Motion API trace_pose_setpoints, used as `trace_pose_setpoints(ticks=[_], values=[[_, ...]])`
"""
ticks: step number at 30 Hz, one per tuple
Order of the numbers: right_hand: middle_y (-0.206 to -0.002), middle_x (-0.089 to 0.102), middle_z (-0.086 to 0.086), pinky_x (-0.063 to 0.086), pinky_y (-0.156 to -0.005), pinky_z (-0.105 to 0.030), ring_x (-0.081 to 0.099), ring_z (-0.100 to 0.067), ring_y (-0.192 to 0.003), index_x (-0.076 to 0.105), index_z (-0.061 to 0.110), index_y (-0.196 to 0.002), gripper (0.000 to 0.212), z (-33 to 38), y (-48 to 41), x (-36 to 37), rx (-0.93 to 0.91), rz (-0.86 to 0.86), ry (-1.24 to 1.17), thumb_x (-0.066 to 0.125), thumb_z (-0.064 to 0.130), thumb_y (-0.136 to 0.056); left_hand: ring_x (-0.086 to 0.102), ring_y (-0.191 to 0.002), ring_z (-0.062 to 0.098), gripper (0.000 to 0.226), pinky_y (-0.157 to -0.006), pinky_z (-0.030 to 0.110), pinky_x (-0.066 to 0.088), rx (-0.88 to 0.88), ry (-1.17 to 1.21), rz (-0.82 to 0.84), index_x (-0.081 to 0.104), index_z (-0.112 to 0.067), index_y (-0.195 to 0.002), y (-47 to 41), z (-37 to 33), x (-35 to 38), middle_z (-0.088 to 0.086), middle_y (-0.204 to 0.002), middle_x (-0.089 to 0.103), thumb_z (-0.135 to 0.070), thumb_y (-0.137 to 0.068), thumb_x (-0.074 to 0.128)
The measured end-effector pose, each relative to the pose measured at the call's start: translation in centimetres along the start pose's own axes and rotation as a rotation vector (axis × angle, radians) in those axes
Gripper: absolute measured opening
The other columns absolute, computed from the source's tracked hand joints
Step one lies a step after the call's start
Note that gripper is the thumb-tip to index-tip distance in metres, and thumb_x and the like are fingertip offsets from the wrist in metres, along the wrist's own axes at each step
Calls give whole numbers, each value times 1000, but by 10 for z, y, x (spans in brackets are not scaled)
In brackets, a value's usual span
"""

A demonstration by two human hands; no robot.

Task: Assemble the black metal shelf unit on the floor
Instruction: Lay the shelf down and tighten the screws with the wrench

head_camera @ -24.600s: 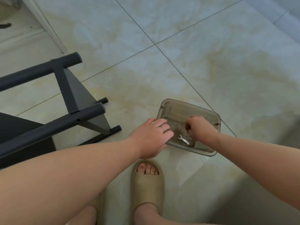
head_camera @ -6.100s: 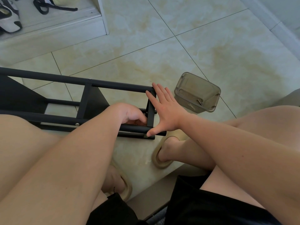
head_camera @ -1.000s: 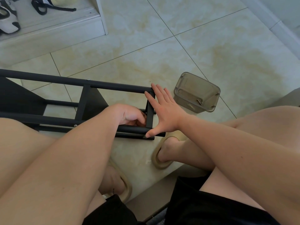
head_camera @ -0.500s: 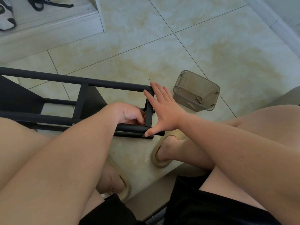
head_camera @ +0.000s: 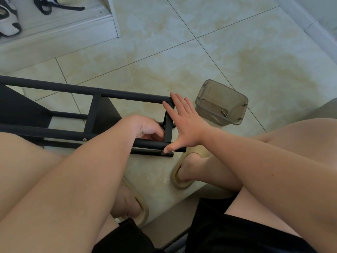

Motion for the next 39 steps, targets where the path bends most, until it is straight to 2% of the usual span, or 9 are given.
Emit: trace_pose_setpoints(ticks=[6, 12, 17, 25, 28, 30, 32, 36, 39], values=[[-165, -24, -19, -23, -119, -39, -24, -31, -152, -6, 12, -162, 152, 0, 0, -1, 0, -3, -6, 57, 97, -53, 62, -95, 30, 31, -99, 43, 49, 21, -45, -35, 67, 6, -116, -3, -4, -2, 19, -102, 67, 5, -86, 57], [-164, -24, -19, -23, -119, -40, -24, -32, -152, -6, 12, -162, 151, 0, 1, -2, -2, -2, -5, 60, 96, -54, 63, -92, 27, 31, -91, 36, 50, 24, -9, -7, 66, 6, -118, -5, -1, -1, 16, -100, 68, 4, -89, 55], [-164, -25, -19, -22, -120, -41, -25, -31, -152, -7, 13, -162, 151, 0, 0, -2, 0, 2, 0, 61, 95, -55, 63, -75, 18, 12, -74, 27, 49, -7, -49, -4, 72, -7, -95, -3, 2, 0, 6, -83, 68, -11, -90, 62], [-164, -25, -19, -23, -119, -39, -25, -31, -152, -6, 12, -162, 152, 0, 0, -2, -1, -2, -6, 62, 95, -54, 62, -73, 20, 28, -71, 27, 49, 18, -52, 23, 70, 0, -114, -2, 0, 2, 6, -78, 69, -7, -89, 62], [-164, -26, -18, -24, -119, -39, -26, -30, -152, -7, 13, -162, 152, -1, -1, -1, -2, 0, -4, 60, 96, -54, 67, -86, 25, 26, -84, 33, 54, 33, -6, 47, 71, -2, -112, -2, 0, 2, 11, -91, 73, -2, -89, 58], [-164, -26, -18, -23, -119, -40, -26, -30, -152, -7, 13, -162, 152, -1, -1, -1, -1, -3, -1, 59, 97, -54, 66, -104, 30, 33, -104, 41, 48, 28, 52, 72, 67, 2, -120, -3, 2, 2, 19, -113, 71, 0, -89, 57], [-164, -26, -19, -23, -120, -40, -26, -31, -152, -7, 12, -162, 152, -1, -1, -1, -3, -2, -2, 58, 97, -54, 64, -114, 31, 35, -111, 44, 43, 21, 68, 85, 66, 1, -124, -4, 3, 1, 19, -124, 67, -4, -90, 58], [-164, -25, -18, -23, -120, -40, -26, -31, -152, -7, 13, -162, 152, -1, -1, 0, 0, -1, -5, 58, 97, -53, 62, -100, 25, 34, -108, 43, 43, -8, -92, 15, 70, -5, -120, -8, 6, -4, 13, -110, 70, -18, -89, 65], [-165, -25, -19, -23, -120, -40, -25, -30, -152, -6, 12, -162, 152, 0, -1, -1, -1, -7, -13, 59, 97, -53, 62, -84, 21, 24, -85, 35, 51, 15, -84, 36, 74, -8, -110, -8, 5, -1, 4, -87, 71, -15, -89, 64]])
Point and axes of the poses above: each hand's wrist, its own y-axis away from the middle knuckle, its own x-axis out of the palm, z = x × y, the point moved 6 cm from there along -y, towards the middle knuckle
